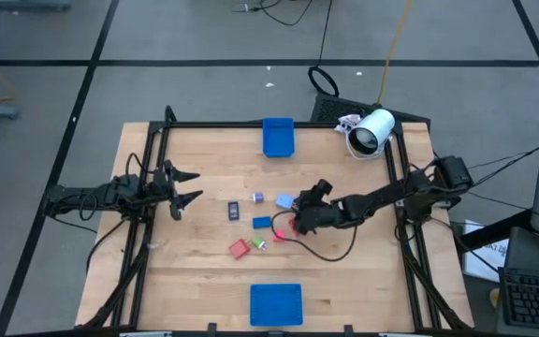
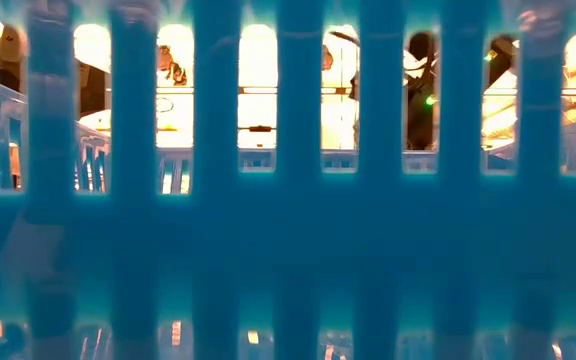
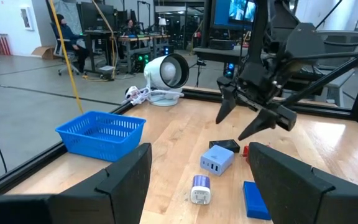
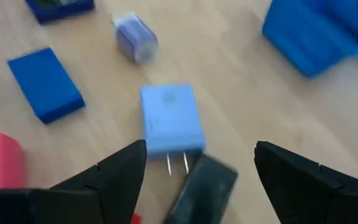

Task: Pick & Place Office items
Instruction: Put the black digital timer into the bottom blue bin

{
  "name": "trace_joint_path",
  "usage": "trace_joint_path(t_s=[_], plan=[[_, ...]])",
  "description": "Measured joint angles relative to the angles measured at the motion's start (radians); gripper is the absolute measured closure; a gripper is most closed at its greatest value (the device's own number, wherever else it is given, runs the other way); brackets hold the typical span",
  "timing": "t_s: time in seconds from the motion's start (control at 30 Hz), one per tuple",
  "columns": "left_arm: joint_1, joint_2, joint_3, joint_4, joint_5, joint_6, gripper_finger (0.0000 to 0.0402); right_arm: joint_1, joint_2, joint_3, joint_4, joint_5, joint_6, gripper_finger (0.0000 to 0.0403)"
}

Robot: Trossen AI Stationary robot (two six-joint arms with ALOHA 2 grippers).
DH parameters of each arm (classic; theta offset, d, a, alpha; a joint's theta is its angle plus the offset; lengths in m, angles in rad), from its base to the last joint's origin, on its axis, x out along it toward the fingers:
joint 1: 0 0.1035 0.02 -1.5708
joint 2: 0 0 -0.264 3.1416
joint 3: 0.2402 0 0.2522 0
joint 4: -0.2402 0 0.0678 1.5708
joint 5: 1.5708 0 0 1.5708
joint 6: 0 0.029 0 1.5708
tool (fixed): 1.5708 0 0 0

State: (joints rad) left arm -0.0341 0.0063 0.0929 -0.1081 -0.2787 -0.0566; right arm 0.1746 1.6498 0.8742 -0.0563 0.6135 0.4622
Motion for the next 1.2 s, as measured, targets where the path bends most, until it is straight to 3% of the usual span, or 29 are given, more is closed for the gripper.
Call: trace_joint_path(t_s=[0.17, 0.4, 0.87, 1.2], plan=[[0.000, 0.000, 0.000, 0.000, 0.000, 0.000, 0.0130, -0.047, 0.000, -0.010, -0.113, -0.066, 0.119, 0.0112], [0.000, 0.000, 0.000, 0.000, 0.000, 0.000, 0.0130, -0.062, 0.000, -0.086, 0.007, -0.147, 0.128, 0.0112], [0.000, 0.000, 0.000, 0.000, 0.000, 0.000, 0.0130, -0.064, -0.001, -0.161, 0.040, -0.147, 0.101, 0.0115], [0.000, 0.000, 0.000, 0.000, 0.000, 0.000, 0.0130, -0.078, -0.001, -0.161, 0.075, -0.226, 0.101, 0.0180]])
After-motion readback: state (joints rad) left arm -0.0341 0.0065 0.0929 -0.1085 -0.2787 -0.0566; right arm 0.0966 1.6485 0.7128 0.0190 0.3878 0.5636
